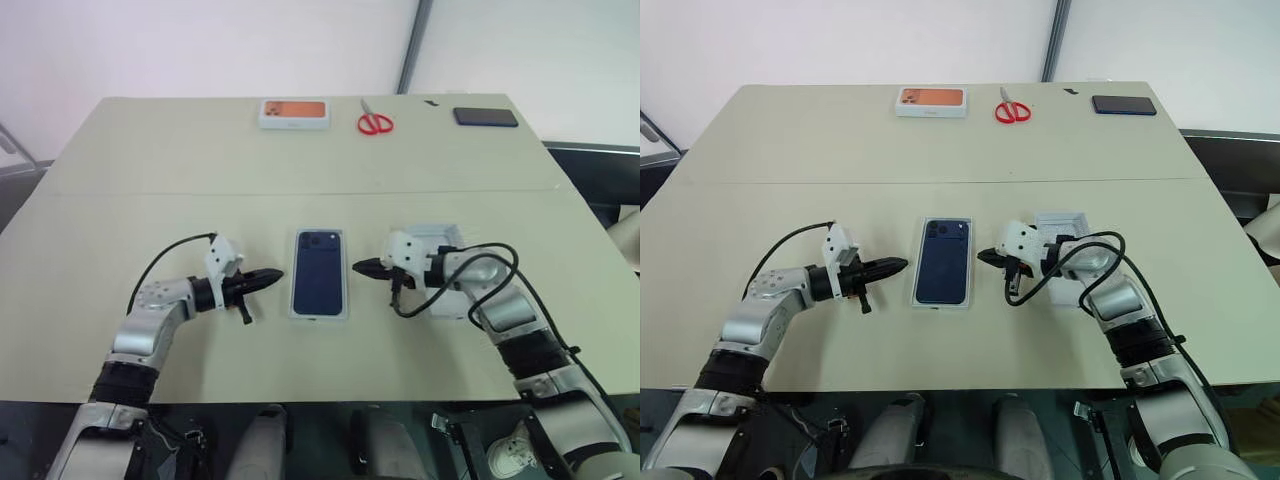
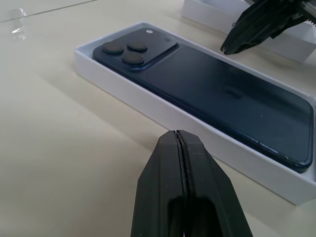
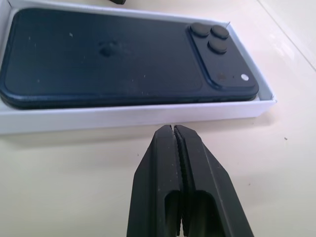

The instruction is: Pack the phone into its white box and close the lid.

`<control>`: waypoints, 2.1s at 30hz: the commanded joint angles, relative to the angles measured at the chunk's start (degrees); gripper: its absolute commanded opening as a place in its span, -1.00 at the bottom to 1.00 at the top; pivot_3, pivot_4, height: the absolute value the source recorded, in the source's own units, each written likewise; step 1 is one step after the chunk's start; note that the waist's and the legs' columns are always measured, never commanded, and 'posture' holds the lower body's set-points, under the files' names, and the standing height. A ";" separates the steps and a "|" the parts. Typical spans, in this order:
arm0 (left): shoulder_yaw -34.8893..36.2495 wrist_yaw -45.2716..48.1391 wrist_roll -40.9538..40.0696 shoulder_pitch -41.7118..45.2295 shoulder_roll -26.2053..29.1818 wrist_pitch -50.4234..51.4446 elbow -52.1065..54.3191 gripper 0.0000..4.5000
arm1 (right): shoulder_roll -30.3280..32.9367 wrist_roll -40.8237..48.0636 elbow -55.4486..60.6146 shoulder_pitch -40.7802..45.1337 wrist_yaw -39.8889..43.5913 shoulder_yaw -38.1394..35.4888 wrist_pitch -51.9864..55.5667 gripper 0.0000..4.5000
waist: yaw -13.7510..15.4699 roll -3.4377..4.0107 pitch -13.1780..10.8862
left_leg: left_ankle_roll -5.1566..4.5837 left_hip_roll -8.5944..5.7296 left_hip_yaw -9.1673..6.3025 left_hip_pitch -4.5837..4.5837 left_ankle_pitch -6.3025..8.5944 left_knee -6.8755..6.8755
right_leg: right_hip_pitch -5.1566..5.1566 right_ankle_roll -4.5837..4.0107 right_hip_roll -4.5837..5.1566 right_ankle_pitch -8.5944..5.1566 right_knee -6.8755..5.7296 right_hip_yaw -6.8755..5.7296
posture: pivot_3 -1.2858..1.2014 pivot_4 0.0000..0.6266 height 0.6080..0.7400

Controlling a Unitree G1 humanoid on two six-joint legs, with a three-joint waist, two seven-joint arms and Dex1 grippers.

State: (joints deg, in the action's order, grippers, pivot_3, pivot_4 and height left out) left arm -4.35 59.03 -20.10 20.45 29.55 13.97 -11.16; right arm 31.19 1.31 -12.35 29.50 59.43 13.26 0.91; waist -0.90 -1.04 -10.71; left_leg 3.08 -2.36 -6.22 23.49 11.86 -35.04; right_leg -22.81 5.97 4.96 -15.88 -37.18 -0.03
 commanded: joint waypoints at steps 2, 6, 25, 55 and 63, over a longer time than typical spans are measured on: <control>-2.68 2.41 -0.07 1.37 0.44 6.97 -0.06 -0.99 | -0.60 -1.16 0.41 0.29 -0.47 1.13 -2.02 -0.97 | -0.05 0.00 0.00 | 0.00 0.00 0.01 0.00 0.00 0.01 | 0.00 0.00 0.00 0.00 -0.01 0.00 | 0.03 -0.52 1.00; -4.53 4.04 0.83 3.65 -0.39 10.01 -1.74 -0.99 | -1.09 -0.60 0.96 0.30 -0.21 1.19 -1.35 -0.97 | -0.03 0.02 0.01 | 0.00 0.00 0.03 -0.04 0.00 -0.02 | 0.06 0.00 -0.04 0.00 -0.04 -0.05 | 0.03 -0.52 1.00; -7.36 1.87 3.68 12.99 -16.03 8.71 -7.79 -0.99 | 10.33 4.55 7.64 -9.10 3.14 -7.73 1.62 -0.97 | 0.28 0.05 0.01 | -0.06 -0.14 0.00 -0.04 0.03 -0.11 | 0.21 0.03 0.06 -0.01 -0.01 -0.15 | 0.03 -0.52 1.00; -7.11 2.87 5.18 16.09 -18.45 7.86 -10.92 -0.99 | 15.73 4.71 6.57 -12.40 0.99 -12.14 0.42 -0.97 | 0.14 0.04 0.00 | -0.06 -0.13 0.01 -0.05 0.03 -0.15 | 0.22 0.04 0.04 -0.01 -0.02 -0.15 | 0.03 -0.52 1.00; -4.04 1.99 4.62 16.21 -15.65 7.04 -10.66 -0.99 | 14.95 1.22 0.86 -7.95 -2.47 -10.99 -2.45 -0.97 | 0.17 0.05 0.01 | -0.06 -0.12 0.01 -0.06 0.03 -0.15 | 0.22 0.04 0.04 -0.01 -0.03 -0.14 | 0.03 -0.52 1.00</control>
State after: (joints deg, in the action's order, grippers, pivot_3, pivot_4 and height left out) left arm -9.69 61.11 -14.50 35.75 13.77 22.07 -24.00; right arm 46.25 3.47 -10.60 20.32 58.40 2.80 0.07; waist -0.72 -1.00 -10.71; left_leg 3.02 -2.48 -6.20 23.43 11.89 -35.18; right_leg -22.59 6.01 5.00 -15.89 -37.20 -0.17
